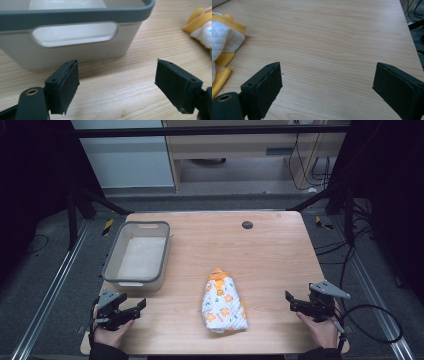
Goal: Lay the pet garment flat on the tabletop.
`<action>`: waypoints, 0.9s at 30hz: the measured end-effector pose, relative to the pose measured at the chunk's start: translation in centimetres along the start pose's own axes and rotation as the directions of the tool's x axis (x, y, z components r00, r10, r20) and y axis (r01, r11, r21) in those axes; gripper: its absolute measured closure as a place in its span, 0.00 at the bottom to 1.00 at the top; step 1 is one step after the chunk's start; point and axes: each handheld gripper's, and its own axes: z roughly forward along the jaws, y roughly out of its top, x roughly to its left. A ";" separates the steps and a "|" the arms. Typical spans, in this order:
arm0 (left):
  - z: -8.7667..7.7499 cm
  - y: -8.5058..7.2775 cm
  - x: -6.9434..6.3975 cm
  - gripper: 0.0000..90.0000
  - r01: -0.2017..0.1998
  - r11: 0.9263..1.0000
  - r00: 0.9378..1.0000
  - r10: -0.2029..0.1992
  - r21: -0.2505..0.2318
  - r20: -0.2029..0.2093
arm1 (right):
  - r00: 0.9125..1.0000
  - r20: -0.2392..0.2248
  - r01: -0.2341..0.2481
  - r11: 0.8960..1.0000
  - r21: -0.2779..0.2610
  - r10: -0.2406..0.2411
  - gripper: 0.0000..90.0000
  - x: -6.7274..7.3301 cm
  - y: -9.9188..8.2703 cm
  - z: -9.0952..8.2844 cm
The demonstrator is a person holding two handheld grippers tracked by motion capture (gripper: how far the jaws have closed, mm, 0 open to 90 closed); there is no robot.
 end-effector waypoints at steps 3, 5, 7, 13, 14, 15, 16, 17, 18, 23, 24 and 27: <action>0.2 -0.2 -0.5 0.23 -0.016 0.999 1.000 0.016 0.036 0.007 | 1.000 -0.017 -0.009 1.000 0.007 0.009 0.11 0.0 -0.1 -0.2; 0.1 -0.1 -0.8 0.23 -0.027 0.999 1.000 0.026 0.027 0.010 | 1.000 -0.027 -0.007 1.000 0.023 0.008 0.11 0.2 -0.2 -0.2; 0.0 -0.1 -1.0 0.24 -0.030 0.999 1.000 0.030 0.019 0.010 | 0.999 -0.034 -0.004 1.000 0.026 0.004 0.12 0.3 -0.2 -0.1; -0.6 0.2 -1.7 0.27 -0.051 0.999 0.998 0.051 -0.019 0.028 | 0.997 -0.068 0.025 0.999 0.020 -0.024 0.15 1.0 0.1 0.0; -0.7 0.2 -1.8 0.28 -0.053 0.998 0.998 0.054 -0.024 0.028 | 0.997 -0.076 0.028 0.999 0.018 -0.027 0.15 1.2 0.1 0.0; -0.7 0.2 -1.9 0.29 -0.059 0.998 0.998 0.059 -0.022 0.030 | 0.996 -0.083 0.031 0.999 0.017 -0.029 0.15 1.3 0.2 0.0; -0.7 0.2 -2.0 0.30 -0.060 0.998 0.998 0.060 -0.020 0.032 | 0.996 -0.087 0.035 0.999 0.019 -0.033 0.15 1.5 0.2 -0.1; -0.8 0.2 -2.0 0.31 -0.059 0.998 0.998 0.060 -0.023 0.035 | 0.995 -0.087 0.043 0.999 0.018 -0.041 0.15 1.7 0.3 0.0; -0.9 0.3 -2.1 0.32 -0.058 0.998 0.997 0.059 -0.026 0.039 | 0.995 -0.094 0.047 0.999 0.019 -0.045 0.15 1.9 0.4 -0.1; -0.9 0.7 -2.4 0.34 -0.045 0.999 0.998 0.046 -0.030 0.036 | 0.993 -0.108 0.046 0.999 -0.001 -0.046 0.15 2.5 1.2 -0.2; -0.9 0.7 -2.4 0.34 -0.044 0.999 0.998 0.045 -0.027 0.038 | 0.993 -0.112 0.038 0.999 -0.002 -0.038 0.15 2.6 1.4 -0.2; -0.9 1.1 -2.6 0.34 -0.041 0.999 0.999 0.041 -0.030 0.023 | 0.992 -0.126 0.023 1.000 -0.001 -0.023 0.15 2.9 1.7 -0.3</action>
